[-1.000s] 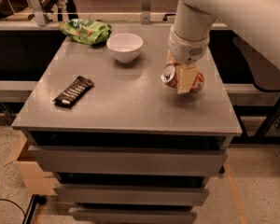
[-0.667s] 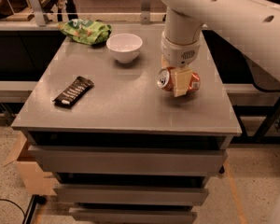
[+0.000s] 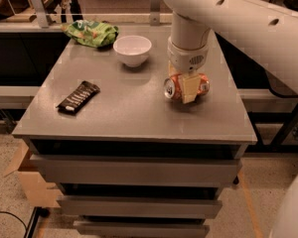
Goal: Knock coke can over
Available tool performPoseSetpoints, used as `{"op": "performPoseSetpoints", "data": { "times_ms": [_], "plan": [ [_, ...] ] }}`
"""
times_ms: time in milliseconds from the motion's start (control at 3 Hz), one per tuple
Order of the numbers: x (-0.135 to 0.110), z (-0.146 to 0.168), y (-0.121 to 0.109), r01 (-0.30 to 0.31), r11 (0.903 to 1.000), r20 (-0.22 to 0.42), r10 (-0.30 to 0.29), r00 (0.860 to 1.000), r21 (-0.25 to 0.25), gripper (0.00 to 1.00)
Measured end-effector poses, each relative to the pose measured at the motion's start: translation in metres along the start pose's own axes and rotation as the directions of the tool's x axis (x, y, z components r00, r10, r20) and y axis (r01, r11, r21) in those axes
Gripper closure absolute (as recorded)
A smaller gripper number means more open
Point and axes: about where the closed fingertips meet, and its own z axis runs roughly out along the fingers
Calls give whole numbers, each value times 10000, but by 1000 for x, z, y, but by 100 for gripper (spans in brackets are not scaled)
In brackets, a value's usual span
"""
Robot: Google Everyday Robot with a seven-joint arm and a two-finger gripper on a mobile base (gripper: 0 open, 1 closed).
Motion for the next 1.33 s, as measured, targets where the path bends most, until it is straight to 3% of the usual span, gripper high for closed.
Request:
{"op": "performPoseSetpoints", "data": {
  "times_ms": [1000, 1333],
  "plan": [
    [-1, 1, -4, 4, 9998, 22, -4, 10000, 194, 12],
    [0, 1, -6, 4, 9996, 180, -9, 9998, 275, 0]
  ]
}}
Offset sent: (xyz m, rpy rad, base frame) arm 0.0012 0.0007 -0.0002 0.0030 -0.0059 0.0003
